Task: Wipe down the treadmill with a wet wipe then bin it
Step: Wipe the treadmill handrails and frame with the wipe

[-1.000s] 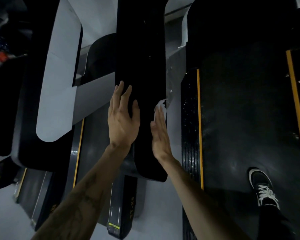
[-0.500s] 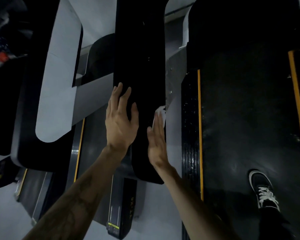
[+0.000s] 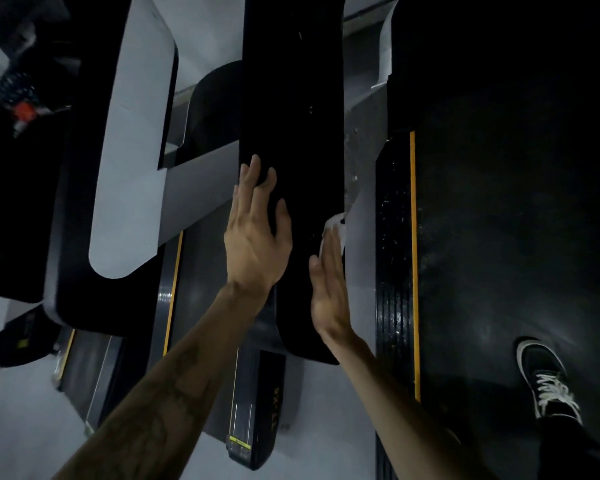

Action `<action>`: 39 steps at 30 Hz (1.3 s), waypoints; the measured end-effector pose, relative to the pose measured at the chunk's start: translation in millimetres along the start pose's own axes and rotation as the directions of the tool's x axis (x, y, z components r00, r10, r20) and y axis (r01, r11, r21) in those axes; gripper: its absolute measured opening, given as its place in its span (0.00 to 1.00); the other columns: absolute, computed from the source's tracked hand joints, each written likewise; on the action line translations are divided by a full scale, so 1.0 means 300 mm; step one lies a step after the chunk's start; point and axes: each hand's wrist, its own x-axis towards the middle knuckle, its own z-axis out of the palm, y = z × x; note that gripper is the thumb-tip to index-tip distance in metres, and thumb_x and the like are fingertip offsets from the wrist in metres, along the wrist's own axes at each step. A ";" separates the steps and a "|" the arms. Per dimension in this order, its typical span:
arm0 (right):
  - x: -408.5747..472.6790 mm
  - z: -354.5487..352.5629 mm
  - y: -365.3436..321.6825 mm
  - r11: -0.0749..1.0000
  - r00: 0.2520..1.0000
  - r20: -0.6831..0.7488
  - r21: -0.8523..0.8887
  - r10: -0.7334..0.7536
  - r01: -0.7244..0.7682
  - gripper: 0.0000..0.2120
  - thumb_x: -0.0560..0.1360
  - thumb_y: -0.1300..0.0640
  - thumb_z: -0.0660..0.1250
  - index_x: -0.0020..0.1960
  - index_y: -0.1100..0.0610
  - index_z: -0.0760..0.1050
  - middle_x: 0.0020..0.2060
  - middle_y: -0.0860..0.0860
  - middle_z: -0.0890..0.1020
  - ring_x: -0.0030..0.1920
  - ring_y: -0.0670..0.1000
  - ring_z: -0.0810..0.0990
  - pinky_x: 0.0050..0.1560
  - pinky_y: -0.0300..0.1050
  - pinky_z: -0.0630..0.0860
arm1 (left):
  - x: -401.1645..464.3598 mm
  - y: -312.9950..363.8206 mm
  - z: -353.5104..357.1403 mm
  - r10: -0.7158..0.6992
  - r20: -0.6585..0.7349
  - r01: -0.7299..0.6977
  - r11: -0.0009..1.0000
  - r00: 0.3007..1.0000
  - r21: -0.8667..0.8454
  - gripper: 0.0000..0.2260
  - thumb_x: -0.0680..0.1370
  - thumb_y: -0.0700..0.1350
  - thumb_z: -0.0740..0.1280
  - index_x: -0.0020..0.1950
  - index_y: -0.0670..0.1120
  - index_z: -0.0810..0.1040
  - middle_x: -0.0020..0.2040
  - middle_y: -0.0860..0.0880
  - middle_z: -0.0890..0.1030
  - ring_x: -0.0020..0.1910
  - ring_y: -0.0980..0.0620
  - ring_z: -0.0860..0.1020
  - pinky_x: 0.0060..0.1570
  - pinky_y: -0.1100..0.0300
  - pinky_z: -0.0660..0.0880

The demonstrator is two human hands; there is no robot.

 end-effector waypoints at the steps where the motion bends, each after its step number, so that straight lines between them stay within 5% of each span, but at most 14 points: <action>1: -0.006 0.002 0.000 0.999 0.999 0.009 -0.018 -0.036 0.036 0.27 0.87 0.50 0.51 0.84 0.51 0.47 0.83 0.42 0.47 0.81 0.40 0.44 0.82 0.44 0.44 | 0.000 -0.001 -0.001 -0.002 0.001 0.002 1.000 1.000 0.000 0.19 0.85 0.44 0.61 0.75 0.40 0.72 0.81 0.45 0.65 0.81 0.45 0.63 0.68 0.37 0.73; 8: 0.186 -0.060 -0.013 0.998 0.998 0.037 0.016 0.057 -0.057 0.27 0.88 0.45 0.49 0.84 0.47 0.45 0.83 0.40 0.44 0.79 0.34 0.42 0.82 0.46 0.42 | 0.003 -0.001 0.002 -0.003 0.009 0.003 0.999 1.000 -0.044 0.18 0.85 0.43 0.61 0.74 0.40 0.72 0.81 0.45 0.64 0.80 0.44 0.63 0.68 0.37 0.73; 11: 0.095 -0.061 0.018 0.990 0.990 0.060 0.059 0.127 -0.130 0.28 0.87 0.45 0.49 0.84 0.48 0.44 0.82 0.37 0.44 0.77 0.30 0.43 0.82 0.41 0.42 | 0.003 -0.001 0.001 0.008 0.018 -0.007 0.999 1.000 -0.048 0.18 0.85 0.42 0.61 0.74 0.39 0.71 0.81 0.45 0.64 0.81 0.44 0.62 0.69 0.37 0.73; 15: 0.029 -0.049 0.014 0.996 0.997 0.071 0.079 0.028 -0.033 0.27 0.88 0.49 0.51 0.84 0.50 0.47 0.82 0.38 0.46 0.79 0.34 0.44 0.77 0.30 0.44 | 0.007 0.001 0.000 0.011 0.022 -0.010 0.999 1.000 -0.048 0.18 0.85 0.43 0.60 0.74 0.39 0.71 0.82 0.45 0.63 0.81 0.45 0.61 0.71 0.37 0.71; 22: 0.218 -0.076 0.041 0.993 0.993 0.042 0.041 0.109 -0.111 0.29 0.87 0.41 0.48 0.84 0.45 0.44 0.82 0.38 0.45 0.79 0.34 0.43 0.83 0.49 0.42 | 0.010 0.005 -0.003 -0.004 0.022 0.005 0.999 1.000 -0.051 0.18 0.85 0.44 0.60 0.74 0.41 0.71 0.81 0.47 0.64 0.81 0.46 0.62 0.69 0.37 0.72; 31: 0.115 -0.065 0.037 0.998 0.998 0.042 0.051 0.037 -0.039 0.27 0.88 0.47 0.51 0.84 0.49 0.49 0.83 0.40 0.48 0.80 0.37 0.45 0.81 0.41 0.44 | 0.029 0.020 -0.017 -0.012 0.005 0.012 0.998 1.000 -0.061 0.14 0.84 0.44 0.61 0.67 0.39 0.73 0.76 0.46 0.68 0.77 0.45 0.68 0.59 0.41 0.80; 35: 0.230 -0.079 0.039 0.995 0.995 0.024 -0.001 0.101 -0.101 0.28 0.87 0.41 0.48 0.84 0.45 0.45 0.82 0.39 0.46 0.79 0.34 0.43 0.82 0.45 0.43 | 0.078 0.028 -0.015 0.011 -0.020 -0.012 0.998 1.000 -0.054 0.11 0.82 0.42 0.63 0.63 0.38 0.73 0.72 0.44 0.70 0.70 0.47 0.73 0.48 0.55 0.77; 39: 0.132 -0.075 0.057 0.979 0.981 0.047 0.071 0.188 -0.191 0.30 0.86 0.40 0.49 0.84 0.45 0.44 0.82 0.37 0.47 0.74 0.25 0.45 0.76 0.29 0.44 | 0.116 0.015 0.003 0.019 -0.007 -0.019 0.996 1.000 -0.083 0.15 0.83 0.42 0.61 0.69 0.39 0.72 0.76 0.45 0.68 0.76 0.46 0.69 0.60 0.52 0.77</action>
